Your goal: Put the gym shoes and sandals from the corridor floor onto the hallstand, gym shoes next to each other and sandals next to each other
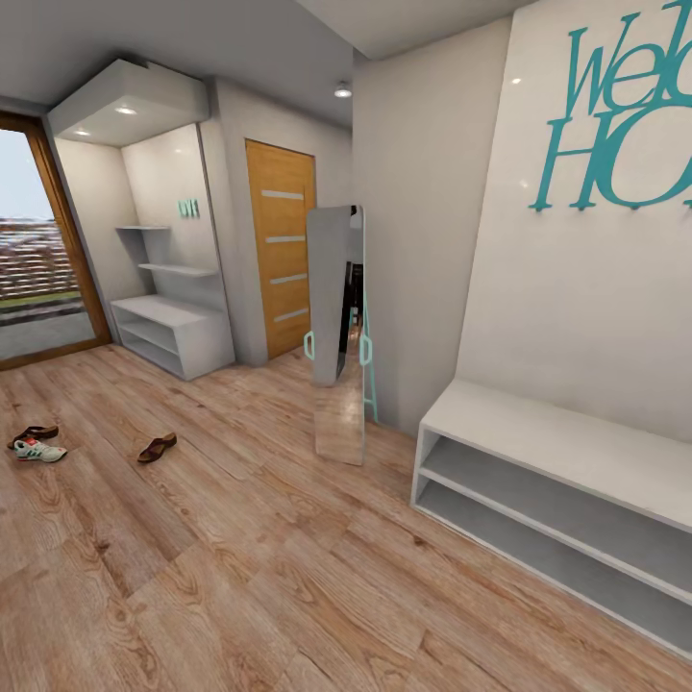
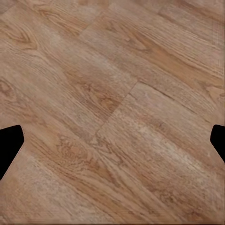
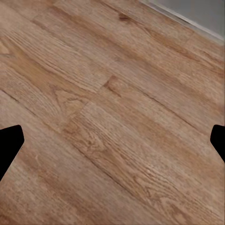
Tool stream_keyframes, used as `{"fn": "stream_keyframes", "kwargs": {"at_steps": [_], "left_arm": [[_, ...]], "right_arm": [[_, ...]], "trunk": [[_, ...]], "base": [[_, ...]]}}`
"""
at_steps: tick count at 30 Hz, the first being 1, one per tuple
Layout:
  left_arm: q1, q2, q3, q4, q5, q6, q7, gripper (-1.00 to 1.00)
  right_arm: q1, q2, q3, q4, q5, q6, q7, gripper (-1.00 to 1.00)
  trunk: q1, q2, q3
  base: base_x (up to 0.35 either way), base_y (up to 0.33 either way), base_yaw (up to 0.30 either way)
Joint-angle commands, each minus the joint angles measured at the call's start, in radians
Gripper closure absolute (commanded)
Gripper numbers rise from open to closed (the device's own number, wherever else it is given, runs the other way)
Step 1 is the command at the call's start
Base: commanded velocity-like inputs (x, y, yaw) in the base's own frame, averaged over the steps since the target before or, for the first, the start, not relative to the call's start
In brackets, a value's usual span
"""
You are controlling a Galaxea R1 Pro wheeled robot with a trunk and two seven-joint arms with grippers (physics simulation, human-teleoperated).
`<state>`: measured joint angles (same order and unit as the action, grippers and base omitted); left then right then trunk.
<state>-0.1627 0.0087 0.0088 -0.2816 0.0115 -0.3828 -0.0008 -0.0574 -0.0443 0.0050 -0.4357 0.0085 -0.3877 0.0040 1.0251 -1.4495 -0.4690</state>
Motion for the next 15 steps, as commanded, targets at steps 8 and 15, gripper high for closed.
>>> {"fn": "stream_keyframes", "kwargs": {"at_steps": [8,15], "left_arm": [[0.003,0.001,0.01,0.004,0.001,-0.002,0.002,-1.0],[0.003,0.003,0.015,0.004,0.002,-0.002,0.002,-1.0]], "right_arm": [[-0.002,-0.002,0.006,-0.002,0.026,-0.007,0.0,-1.0],[-0.002,0.002,0.005,-0.003,0.03,-0.007,-0.006,-1.0]], "trunk": [[0.0,-0.001,-0.001],[0.0,-0.001,-0.004]], "base": [[0.0,0.0,0.0],[0.0,0.0,0.074]]}}
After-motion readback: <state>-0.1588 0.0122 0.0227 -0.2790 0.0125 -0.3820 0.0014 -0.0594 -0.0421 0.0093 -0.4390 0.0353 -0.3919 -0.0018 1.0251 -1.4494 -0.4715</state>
